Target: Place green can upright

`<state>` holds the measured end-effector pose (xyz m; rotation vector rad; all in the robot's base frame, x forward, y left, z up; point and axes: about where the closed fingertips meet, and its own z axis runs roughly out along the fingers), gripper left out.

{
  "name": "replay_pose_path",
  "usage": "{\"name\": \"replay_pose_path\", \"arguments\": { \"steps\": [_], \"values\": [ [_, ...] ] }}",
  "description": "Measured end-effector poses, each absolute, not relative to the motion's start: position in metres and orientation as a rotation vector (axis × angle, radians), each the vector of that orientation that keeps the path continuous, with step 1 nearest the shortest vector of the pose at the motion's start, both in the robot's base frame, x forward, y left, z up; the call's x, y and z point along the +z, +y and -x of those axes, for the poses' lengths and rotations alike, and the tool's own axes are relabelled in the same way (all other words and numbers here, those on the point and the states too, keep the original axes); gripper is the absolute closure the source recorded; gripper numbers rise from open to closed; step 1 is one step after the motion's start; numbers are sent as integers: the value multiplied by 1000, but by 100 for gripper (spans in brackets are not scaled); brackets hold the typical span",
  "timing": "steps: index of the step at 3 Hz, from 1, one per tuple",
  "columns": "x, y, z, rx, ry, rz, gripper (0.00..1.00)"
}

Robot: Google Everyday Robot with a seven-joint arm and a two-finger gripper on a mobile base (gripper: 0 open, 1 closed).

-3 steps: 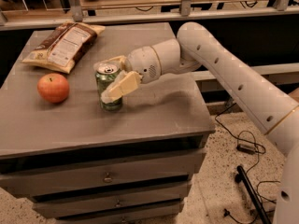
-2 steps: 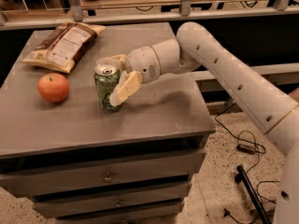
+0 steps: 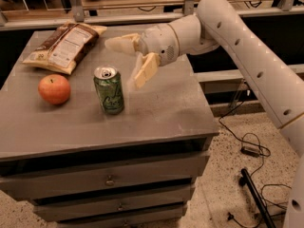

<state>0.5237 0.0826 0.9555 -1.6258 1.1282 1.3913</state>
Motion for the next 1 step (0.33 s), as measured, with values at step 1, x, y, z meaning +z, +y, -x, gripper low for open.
{"name": "replay_pose_path", "arguments": {
  "steps": [1],
  "values": [
    [956, 83, -524, 1391, 1128, 1626, 0]
  ]
}}
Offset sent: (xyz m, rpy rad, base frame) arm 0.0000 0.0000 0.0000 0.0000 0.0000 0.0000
